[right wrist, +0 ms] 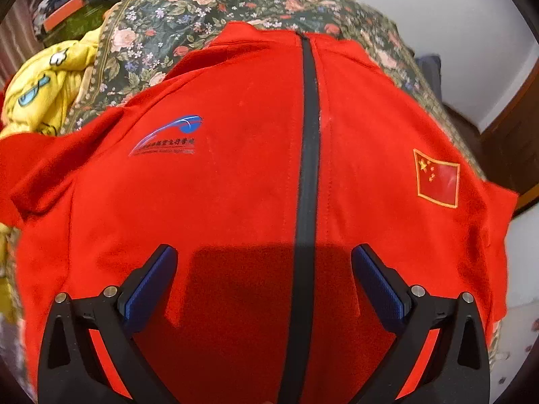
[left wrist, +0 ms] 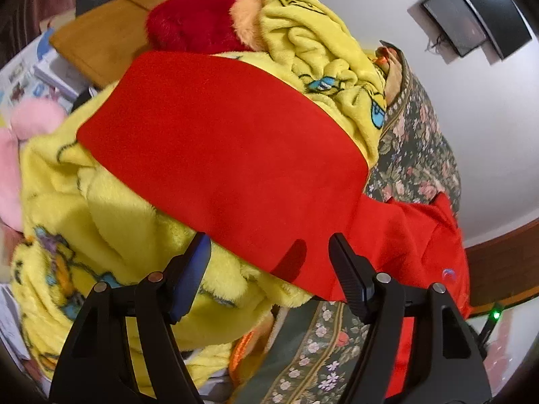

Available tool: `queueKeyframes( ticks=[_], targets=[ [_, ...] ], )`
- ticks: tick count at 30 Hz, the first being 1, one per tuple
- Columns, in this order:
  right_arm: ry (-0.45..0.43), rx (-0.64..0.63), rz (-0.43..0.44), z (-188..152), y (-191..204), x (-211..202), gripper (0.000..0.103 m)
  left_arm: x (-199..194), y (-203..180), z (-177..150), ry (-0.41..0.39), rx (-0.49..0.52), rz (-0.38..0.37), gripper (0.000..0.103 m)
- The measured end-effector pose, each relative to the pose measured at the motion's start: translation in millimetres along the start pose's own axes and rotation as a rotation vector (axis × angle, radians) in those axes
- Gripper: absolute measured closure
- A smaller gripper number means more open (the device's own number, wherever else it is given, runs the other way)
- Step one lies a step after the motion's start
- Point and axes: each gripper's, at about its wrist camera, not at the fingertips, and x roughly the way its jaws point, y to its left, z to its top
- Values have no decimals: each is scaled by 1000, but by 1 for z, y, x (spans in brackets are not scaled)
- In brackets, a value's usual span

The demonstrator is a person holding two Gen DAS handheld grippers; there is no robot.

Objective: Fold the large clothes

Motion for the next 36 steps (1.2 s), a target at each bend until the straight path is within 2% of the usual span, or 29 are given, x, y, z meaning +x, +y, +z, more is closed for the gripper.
queueKeyframes(
  ticks=[7,10,12,14,18,19,21,24,29,33,36],
  targets=[
    [-5,3,45,-9,-8,-3,0,10,-1,13,-18,48,20,40],
    [4,5,51,-8,-6,-2,0,21,2,22,-15,66,91,61],
    [16,6,59,-8,-6,-2,0,22,0,25,-27,71,117,69],
    [28,0,72,-9,-6,-4,0,17,-7,27,-49,85,153,87],
    [63,-7,104,-10,-11,-8,0,-9,-39,26,-153,213,261,94],
    [66,-9,109,-11,-10,-10,0,-15,-49,26,-180,245,265,94],
    [52,-19,104,-12,-12,-16,0,-34,-72,24,-231,313,248,96],
    [-15,-46,62,-10,-14,-34,0,-60,-111,23,-305,398,223,97],
    [-122,-54,62,-3,-26,-67,0,-85,-191,9,-402,523,134,97],
    [-197,-44,64,3,-42,-89,0,-90,-257,-6,-423,562,16,97],
    [-230,-31,63,5,-53,-98,0,-83,-303,-19,-435,600,-29,97]
  ],
)
